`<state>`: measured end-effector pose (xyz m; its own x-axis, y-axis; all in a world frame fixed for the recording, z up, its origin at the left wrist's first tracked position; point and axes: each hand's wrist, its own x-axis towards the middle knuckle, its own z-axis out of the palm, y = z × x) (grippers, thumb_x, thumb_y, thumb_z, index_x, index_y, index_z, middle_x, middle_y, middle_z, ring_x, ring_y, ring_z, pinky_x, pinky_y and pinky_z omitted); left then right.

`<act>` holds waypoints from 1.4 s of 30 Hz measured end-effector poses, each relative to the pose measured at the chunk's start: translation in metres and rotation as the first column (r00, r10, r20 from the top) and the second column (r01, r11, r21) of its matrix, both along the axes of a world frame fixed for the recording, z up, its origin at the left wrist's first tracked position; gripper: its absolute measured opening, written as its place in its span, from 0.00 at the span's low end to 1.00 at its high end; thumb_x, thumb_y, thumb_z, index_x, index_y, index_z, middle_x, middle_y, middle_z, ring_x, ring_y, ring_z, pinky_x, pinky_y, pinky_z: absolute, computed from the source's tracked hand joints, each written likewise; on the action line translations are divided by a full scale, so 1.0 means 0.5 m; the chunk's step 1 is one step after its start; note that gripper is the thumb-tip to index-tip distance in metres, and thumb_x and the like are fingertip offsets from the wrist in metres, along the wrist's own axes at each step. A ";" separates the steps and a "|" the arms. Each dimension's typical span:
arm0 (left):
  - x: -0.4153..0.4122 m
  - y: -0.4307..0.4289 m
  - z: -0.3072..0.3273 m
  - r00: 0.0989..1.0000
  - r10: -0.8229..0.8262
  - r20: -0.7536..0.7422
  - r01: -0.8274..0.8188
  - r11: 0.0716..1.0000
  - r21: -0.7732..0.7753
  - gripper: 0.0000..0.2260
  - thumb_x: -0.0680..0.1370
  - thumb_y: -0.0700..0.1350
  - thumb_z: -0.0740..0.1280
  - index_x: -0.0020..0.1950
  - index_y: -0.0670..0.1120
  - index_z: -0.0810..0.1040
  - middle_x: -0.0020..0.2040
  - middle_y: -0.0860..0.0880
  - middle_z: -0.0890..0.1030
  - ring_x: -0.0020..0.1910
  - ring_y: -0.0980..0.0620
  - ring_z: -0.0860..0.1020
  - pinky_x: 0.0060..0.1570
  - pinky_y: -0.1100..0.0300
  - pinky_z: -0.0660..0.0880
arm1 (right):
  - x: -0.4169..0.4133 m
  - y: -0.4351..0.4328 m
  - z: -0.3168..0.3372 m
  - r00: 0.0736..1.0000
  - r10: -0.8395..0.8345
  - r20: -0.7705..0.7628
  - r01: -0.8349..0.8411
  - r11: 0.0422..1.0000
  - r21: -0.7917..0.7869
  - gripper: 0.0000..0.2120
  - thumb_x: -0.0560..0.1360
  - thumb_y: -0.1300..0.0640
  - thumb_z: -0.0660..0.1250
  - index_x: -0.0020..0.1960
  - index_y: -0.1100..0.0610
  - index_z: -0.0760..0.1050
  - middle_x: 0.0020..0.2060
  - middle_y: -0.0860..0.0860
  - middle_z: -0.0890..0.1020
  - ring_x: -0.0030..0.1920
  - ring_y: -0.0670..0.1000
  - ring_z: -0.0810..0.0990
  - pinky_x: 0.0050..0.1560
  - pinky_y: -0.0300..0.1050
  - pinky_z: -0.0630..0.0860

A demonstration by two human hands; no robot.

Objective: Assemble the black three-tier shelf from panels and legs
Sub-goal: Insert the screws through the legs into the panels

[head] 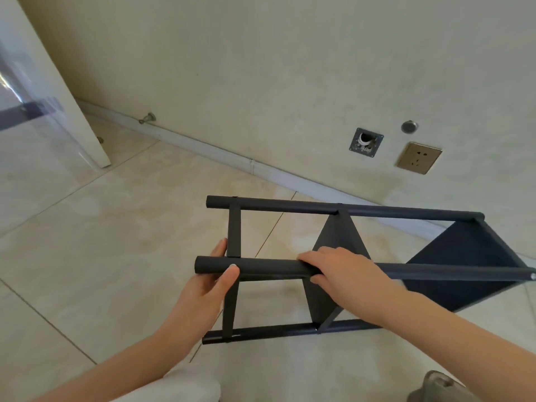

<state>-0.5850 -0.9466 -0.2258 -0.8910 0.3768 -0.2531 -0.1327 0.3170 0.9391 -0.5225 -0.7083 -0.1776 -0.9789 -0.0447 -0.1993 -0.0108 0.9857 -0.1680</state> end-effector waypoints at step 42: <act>-0.033 0.246 0.541 0.792 -0.112 -0.600 0.084 0.994 -0.074 0.14 0.78 0.59 0.70 0.50 0.49 0.78 0.47 0.51 0.81 0.57 0.45 0.78 0.64 0.41 0.71 | 0.052 0.073 0.266 0.778 -0.544 -0.314 0.304 0.764 -0.570 0.12 0.81 0.51 0.63 0.64 0.49 0.72 0.55 0.47 0.81 0.56 0.50 0.81 0.55 0.41 0.76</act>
<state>-0.6014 -0.8237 0.0449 -0.8269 0.4721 0.3054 0.4894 0.3370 0.8043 -0.4964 -0.6718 -0.0448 -0.8851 0.4286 0.1815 0.1985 0.7003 -0.6857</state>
